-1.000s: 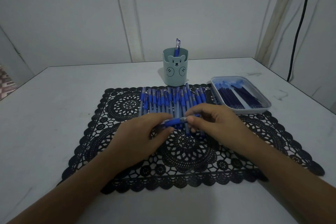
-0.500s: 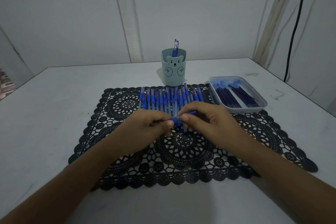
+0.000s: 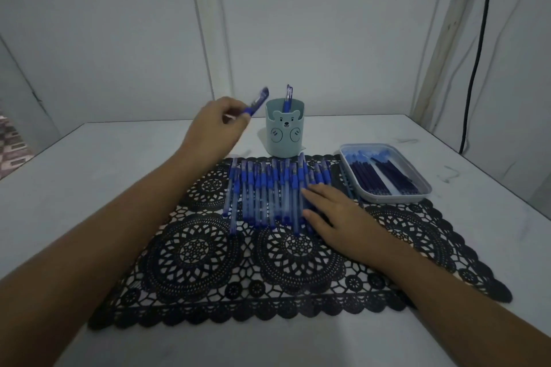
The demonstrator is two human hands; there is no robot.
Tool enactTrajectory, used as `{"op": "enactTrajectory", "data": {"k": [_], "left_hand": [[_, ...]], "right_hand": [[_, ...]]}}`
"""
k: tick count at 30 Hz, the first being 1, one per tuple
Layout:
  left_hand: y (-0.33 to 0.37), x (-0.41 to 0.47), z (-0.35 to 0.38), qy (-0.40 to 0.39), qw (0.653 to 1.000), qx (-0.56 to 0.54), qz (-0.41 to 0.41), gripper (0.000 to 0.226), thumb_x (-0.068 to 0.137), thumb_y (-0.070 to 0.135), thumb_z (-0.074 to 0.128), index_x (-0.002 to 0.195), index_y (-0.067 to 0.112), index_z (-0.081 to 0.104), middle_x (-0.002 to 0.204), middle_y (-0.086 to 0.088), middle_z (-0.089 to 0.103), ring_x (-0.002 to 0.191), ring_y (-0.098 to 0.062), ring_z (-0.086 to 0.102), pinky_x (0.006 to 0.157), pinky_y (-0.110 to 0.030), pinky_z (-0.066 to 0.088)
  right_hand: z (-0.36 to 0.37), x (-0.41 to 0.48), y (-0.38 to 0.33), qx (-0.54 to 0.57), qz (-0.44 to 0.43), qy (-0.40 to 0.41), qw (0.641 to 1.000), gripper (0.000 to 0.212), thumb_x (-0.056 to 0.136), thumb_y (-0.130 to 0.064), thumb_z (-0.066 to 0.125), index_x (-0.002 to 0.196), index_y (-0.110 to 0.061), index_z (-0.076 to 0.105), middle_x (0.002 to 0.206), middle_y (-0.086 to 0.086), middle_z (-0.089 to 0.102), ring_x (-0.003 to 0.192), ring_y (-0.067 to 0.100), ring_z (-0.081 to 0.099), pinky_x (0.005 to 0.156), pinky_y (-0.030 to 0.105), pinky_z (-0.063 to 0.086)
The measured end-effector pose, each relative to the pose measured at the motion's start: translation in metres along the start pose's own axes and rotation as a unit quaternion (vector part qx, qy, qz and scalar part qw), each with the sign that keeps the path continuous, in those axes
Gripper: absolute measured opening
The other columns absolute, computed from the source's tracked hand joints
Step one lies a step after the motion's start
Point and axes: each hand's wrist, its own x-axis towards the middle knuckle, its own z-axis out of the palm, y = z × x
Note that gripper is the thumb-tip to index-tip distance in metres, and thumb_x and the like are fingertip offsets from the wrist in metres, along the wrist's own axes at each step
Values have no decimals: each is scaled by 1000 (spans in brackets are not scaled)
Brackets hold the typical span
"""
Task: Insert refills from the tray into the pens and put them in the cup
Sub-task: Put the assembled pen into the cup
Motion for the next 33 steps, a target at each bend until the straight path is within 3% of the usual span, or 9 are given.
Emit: {"op": "enactTrajectory", "data": {"k": [4, 9, 12, 15, 18, 20, 23, 27, 33], "left_hand": [[20, 62, 10, 102, 987, -127, -8, 18, 89, 14, 54, 106, 11, 61, 79, 9, 56, 67, 0, 50, 63, -14, 43], [36, 110, 31, 180, 963, -198, 28, 8, 87, 11, 55, 95, 14, 54, 86, -1, 63, 77, -11, 57, 72, -17, 45], [29, 117, 53, 137, 983, -120, 6, 13, 88, 13, 55, 100, 10, 56, 88, 1, 59, 79, -10, 54, 60, -4, 37], [10, 116, 71, 53, 998, 12, -29, 20, 88, 16, 53, 107, 10, 58, 96, -1, 60, 82, -13, 53, 70, -18, 40], [-7, 113, 77, -21, 993, 109, -27, 21, 86, 16, 51, 99, 8, 66, 100, -6, 66, 86, -22, 60, 79, -32, 49], [-12, 109, 76, -52, 991, 121, -19, 23, 87, 17, 49, 93, 7, 69, 98, -11, 68, 91, -28, 62, 79, -34, 49], [-13, 101, 67, -41, 993, 107, 2, 27, 89, 16, 48, 108, 7, 66, 112, -9, 64, 103, -22, 57, 81, -25, 41], [-24, 74, 45, 0, 994, 108, 20, 26, 91, 19, 46, 109, 12, 63, 110, -4, 63, 94, -13, 54, 78, -23, 37], [-69, 7, 25, -101, 969, 207, -82, 23, 92, 28, 47, 105, 16, 62, 105, -1, 64, 85, -15, 59, 77, -31, 49]], "right_hand": [[-2, 0, 0, -4, -1, -2, 1000, 49, 98, -37, 34, 143, -20, 26, 149, -6, 26, 136, 8, 19, 97, 6, 1], [-1, -1, 1, -1, 1, -6, 1000, 50, 97, -39, 32, 144, -23, 24, 151, -8, 21, 138, 6, 15, 100, 8, 1], [-2, 0, 2, 2, -5, 0, 1000, 50, 97, -39, 33, 144, -23, 24, 150, -9, 22, 137, 6, 15, 98, 7, 1], [-2, 0, 2, 3, -9, 1, 1000, 50, 98, -38, 33, 144, -23, 24, 150, -8, 22, 137, 6, 16, 98, 7, 1], [-2, 1, 3, 0, -17, 3, 1000, 50, 98, -38, 33, 144, -22, 25, 150, -7, 23, 137, 7, 16, 98, 6, 1], [-1, 1, 3, 0, -18, 2, 1000, 50, 98, -38, 33, 144, -22, 24, 150, -7, 23, 137, 7, 16, 98, 6, 2], [-1, 1, 3, 3, -16, 1, 1000, 50, 97, -38, 33, 144, -22, 25, 150, -7, 24, 137, 7, 16, 98, 6, 2], [-1, 1, 3, 7, -14, -1, 1000, 50, 97, -38, 33, 144, -23, 25, 150, -7, 24, 137, 7, 16, 100, 8, 3], [0, 2, 3, 12, -7, -1, 1000, 50, 97, -37, 35, 144, -23, 26, 150, -7, 23, 137, 7, 18, 99, 7, 4]]}}
